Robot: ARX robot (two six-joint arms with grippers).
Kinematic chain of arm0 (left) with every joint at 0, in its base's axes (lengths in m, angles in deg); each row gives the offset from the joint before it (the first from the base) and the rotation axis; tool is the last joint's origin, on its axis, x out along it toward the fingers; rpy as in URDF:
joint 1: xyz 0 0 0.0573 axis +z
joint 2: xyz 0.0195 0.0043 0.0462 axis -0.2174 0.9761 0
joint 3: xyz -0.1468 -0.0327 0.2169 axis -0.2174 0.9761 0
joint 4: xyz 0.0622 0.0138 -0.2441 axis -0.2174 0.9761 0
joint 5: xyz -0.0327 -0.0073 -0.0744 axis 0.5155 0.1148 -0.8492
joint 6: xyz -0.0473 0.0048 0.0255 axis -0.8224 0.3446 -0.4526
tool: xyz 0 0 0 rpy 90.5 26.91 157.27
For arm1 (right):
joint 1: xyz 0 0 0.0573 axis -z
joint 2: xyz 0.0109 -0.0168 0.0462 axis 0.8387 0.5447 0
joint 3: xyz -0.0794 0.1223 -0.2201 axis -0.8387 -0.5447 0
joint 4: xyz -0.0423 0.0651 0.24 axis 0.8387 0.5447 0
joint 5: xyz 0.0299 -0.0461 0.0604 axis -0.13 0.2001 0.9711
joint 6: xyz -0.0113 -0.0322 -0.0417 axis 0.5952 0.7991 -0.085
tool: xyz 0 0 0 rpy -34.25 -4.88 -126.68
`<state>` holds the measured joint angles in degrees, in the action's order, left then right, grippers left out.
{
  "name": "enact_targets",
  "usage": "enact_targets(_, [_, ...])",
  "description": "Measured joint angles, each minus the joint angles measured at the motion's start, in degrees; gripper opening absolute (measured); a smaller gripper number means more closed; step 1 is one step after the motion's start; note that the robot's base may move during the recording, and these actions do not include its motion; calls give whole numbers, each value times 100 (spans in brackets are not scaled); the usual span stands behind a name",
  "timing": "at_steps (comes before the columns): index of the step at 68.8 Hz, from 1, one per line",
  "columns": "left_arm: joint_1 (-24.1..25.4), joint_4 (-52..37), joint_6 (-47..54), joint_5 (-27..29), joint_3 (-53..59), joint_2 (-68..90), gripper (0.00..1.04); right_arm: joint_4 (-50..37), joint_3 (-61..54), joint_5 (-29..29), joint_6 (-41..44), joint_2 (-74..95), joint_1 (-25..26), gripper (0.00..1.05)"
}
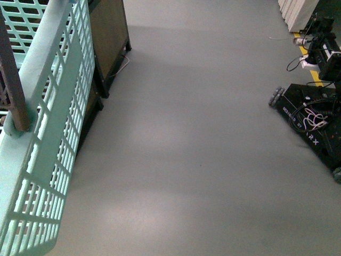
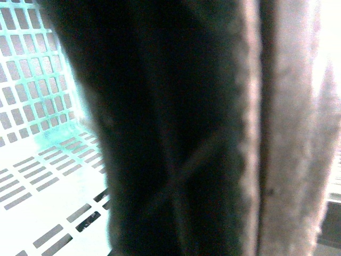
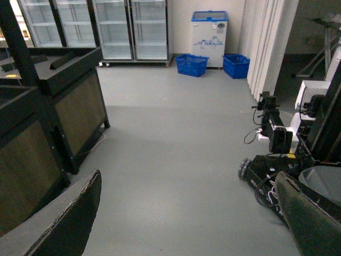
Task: Pick mango and avocado into basket
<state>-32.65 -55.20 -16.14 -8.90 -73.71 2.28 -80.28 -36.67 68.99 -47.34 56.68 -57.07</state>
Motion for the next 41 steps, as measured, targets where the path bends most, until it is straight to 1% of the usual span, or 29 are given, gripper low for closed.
enact_targets(27, [-2, 0, -9, -4, 0, 0, 14, -2, 0, -7, 0, 0, -2, 96])
enact_targets(36, [-46, 0, -35, -131, 0, 0, 14, 0, 0, -7, 0, 0, 0, 96])
enact_targets(41, [-42, 0, -68, -101, 0, 0, 13, 0, 0, -4, 0, 0, 0, 96])
